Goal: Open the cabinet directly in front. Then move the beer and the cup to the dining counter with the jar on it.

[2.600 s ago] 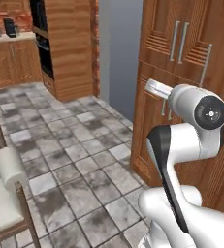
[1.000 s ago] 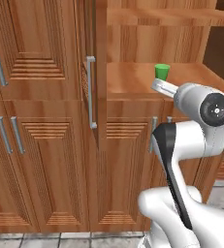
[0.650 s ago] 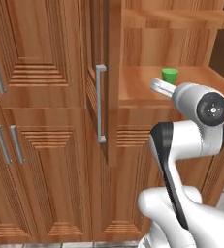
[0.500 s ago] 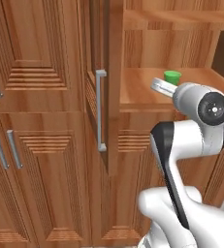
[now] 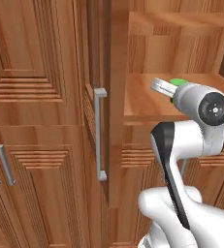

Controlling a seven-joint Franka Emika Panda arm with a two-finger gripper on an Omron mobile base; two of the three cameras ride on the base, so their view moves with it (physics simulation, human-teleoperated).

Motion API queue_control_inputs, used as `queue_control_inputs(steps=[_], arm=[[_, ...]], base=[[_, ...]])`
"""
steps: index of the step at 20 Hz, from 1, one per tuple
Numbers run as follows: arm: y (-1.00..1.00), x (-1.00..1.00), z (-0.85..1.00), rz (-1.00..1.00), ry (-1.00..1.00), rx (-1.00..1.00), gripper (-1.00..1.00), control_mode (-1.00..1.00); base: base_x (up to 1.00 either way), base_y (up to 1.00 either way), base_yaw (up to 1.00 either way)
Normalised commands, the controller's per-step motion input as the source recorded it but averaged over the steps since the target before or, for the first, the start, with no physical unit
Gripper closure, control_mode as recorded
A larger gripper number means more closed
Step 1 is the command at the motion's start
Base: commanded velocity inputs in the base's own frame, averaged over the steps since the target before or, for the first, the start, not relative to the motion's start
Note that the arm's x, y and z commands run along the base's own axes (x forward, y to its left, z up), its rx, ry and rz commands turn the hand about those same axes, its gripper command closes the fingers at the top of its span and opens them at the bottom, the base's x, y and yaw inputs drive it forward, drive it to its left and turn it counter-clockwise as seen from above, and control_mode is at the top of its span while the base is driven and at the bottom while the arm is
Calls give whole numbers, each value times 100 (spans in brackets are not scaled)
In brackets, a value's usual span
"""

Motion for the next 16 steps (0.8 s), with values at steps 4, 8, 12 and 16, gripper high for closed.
queue_control_inputs(steps=[4, 8, 12, 16], arm=[[0, 0, 0, 0, 0, 0, -100, 100], [0, 0, 0, 0, 0, 0, -100, 100], [0, 0, 0, 0, 0, 0, -100, 100], [0, 0, 0, 0, 0, 0, -100, 100]], base=[[24, -43, 0], [0, -62, 0], [3, -17, 0], [36, 0, 0]])
